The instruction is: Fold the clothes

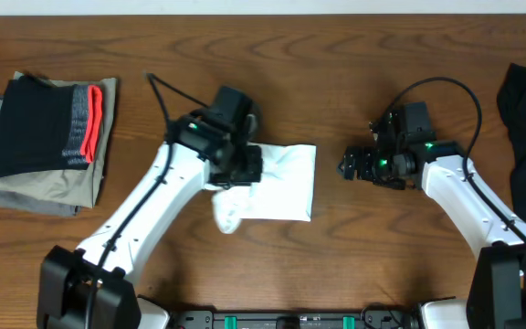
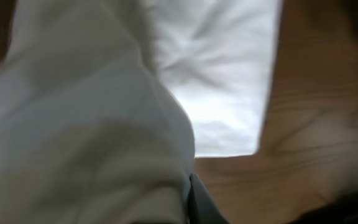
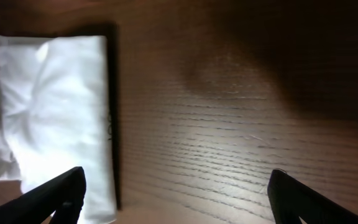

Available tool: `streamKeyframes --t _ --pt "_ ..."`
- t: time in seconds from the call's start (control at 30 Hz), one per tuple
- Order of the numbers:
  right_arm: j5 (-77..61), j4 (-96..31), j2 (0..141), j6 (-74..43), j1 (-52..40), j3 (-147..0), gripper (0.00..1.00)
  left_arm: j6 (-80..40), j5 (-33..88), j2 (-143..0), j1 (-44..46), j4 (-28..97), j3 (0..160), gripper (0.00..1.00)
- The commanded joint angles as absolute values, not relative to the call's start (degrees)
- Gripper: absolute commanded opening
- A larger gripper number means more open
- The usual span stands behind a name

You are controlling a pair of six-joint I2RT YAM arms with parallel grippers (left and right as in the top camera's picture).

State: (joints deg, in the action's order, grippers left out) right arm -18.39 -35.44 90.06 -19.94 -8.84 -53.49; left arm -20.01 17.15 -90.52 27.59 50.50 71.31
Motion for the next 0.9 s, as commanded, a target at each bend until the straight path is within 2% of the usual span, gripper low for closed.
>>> streamKeyframes --t 0.0,0.13,0.87 --pt "-16.4 -35.3 90.9 -21.6 -9.2 -53.2 0.91 -21.1 16.1 -89.7 30.6 48.5 72.7 0.06" --pt "-16.5 -35.4 90.9 -21.6 -9.2 -53.2 0.91 -21.1 12.3 -90.7 33.3 46.5 72.7 0.07" --pt "-16.5 -35.8 90.9 -21.6 -9.2 -53.2 0.92 -21.1 12.6 -100.7 39.4 36.8 72.7 0.08"
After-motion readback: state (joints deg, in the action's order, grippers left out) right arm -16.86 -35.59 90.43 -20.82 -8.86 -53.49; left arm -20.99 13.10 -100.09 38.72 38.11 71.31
